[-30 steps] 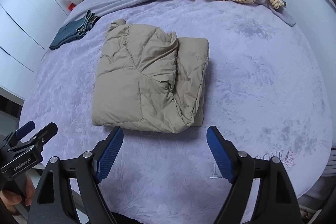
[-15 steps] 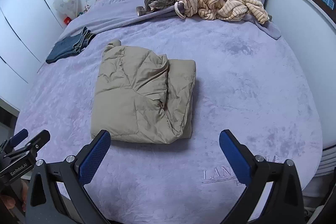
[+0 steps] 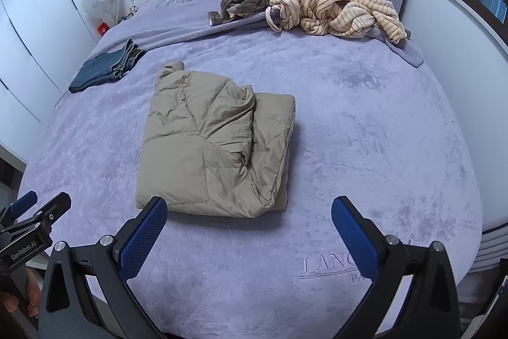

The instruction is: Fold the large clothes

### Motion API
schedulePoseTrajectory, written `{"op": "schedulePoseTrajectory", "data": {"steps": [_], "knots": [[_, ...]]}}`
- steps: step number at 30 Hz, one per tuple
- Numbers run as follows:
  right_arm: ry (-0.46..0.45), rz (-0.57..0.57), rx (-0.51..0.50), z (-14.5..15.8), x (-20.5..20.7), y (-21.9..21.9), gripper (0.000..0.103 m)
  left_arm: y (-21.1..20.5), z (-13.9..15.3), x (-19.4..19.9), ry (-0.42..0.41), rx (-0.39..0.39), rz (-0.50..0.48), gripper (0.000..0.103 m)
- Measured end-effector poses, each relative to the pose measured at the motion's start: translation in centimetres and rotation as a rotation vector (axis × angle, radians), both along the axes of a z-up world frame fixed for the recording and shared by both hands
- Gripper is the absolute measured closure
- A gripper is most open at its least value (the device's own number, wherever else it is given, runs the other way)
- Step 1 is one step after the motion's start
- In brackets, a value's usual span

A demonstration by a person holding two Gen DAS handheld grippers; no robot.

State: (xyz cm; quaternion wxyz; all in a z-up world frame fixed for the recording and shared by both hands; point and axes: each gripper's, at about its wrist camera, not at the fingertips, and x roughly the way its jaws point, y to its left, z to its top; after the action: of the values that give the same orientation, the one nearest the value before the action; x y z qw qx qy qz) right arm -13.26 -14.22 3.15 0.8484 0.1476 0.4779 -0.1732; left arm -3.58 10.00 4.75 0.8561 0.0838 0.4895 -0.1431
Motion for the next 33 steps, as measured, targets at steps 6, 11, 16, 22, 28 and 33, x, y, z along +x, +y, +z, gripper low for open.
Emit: {"op": "schedulePoseTrajectory", "data": {"steps": [6, 11, 16, 22, 28, 33], "knots": [[-0.001, -0.002, 0.0, 0.03, -0.02, 0.11, 0.0, -0.03, 0.0, -0.03, 0.0, 0.001, 0.001, 0.0], [0.001, -0.001, 0.0, 0.02, 0.01, 0.07, 0.0, -0.03, -0.07, 0.05, 0.002, 0.004, 0.001, 0.0], [0.001, -0.001, 0.0, 0.07, 0.05, 0.05, 0.0, -0.05, -0.13, 0.11, 0.002, 0.006, 0.0, 0.0], [0.006, 0.006, 0.003, 0.06, 0.09, -0.04, 0.0, -0.07, -0.14, 0.11, 0.003, 0.006, 0.001, 0.0], [0.006, 0.007, 0.003, 0.09, 0.09, -0.11, 0.0, -0.09, -0.1, 0.17, 0.003, 0.007, 0.0, 0.0], [0.007, 0.008, 0.004, 0.09, 0.11, -0.16, 0.0, 0.07, -0.46, 0.23, 0.004, 0.009, 0.0, 0.0]]}}
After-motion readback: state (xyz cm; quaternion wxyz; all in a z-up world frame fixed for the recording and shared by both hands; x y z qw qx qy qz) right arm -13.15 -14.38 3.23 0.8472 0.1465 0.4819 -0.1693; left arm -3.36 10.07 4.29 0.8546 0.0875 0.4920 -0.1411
